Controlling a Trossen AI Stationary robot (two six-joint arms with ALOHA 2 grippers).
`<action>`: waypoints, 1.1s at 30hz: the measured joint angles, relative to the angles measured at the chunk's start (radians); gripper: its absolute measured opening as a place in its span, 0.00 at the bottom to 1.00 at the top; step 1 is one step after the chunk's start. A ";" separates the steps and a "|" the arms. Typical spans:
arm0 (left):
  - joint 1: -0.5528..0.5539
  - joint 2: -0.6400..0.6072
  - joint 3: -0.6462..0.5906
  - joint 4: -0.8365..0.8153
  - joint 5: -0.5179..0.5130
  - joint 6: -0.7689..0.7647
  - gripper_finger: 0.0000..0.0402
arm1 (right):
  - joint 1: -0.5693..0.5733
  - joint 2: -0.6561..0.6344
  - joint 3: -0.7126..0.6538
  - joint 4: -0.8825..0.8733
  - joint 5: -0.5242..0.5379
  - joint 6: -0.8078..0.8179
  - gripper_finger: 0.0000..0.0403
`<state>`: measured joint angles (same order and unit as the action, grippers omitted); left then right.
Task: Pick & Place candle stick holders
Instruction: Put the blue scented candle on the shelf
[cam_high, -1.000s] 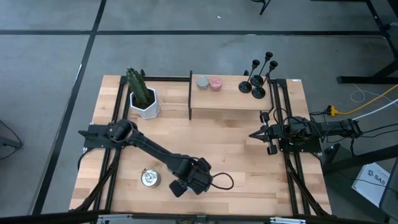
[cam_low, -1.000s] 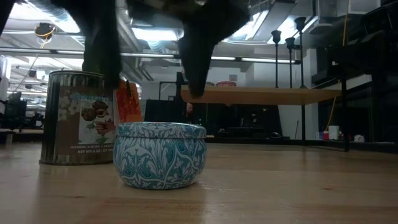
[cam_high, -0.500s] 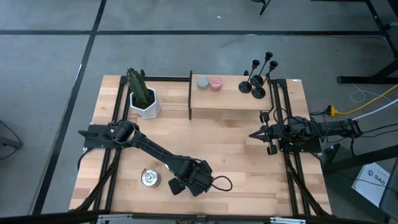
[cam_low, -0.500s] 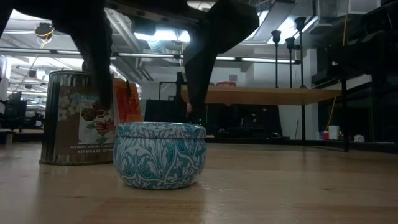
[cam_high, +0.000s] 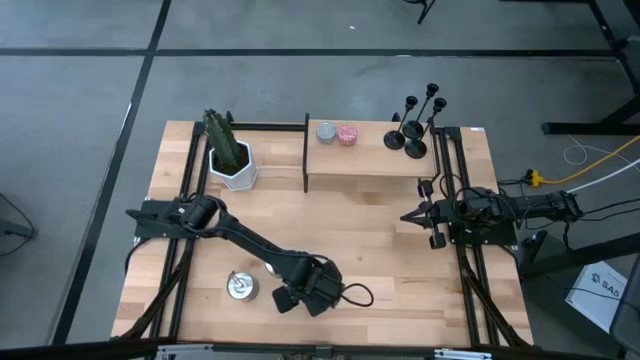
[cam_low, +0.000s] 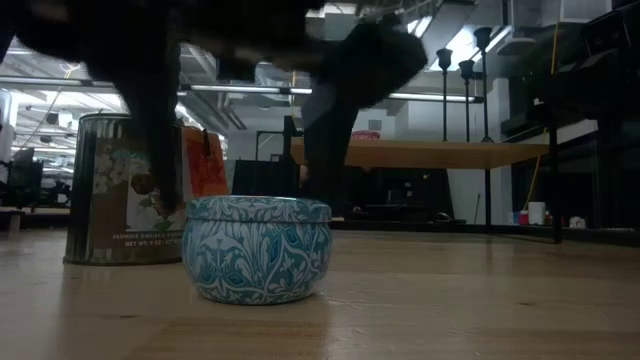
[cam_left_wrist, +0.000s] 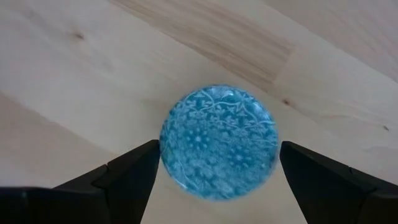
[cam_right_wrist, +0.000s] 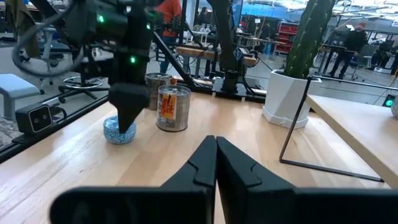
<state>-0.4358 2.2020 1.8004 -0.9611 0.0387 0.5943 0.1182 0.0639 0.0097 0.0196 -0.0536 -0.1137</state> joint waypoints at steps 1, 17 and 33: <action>0.000 0.001 -0.012 0.009 0.013 -0.004 0.82 | 0.000 0.000 0.000 0.000 0.000 0.000 0.03; 0.026 0.000 -0.060 0.086 0.093 0.052 0.81 | 0.000 0.000 0.000 0.000 0.000 0.000 0.03; 0.043 0.000 -0.060 0.098 0.099 0.030 0.71 | 0.000 0.000 0.000 0.000 0.000 0.000 0.03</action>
<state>-0.3927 2.2021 1.7401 -0.8635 0.1372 0.6246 0.1184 0.0639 0.0097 0.0196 -0.0540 -0.1135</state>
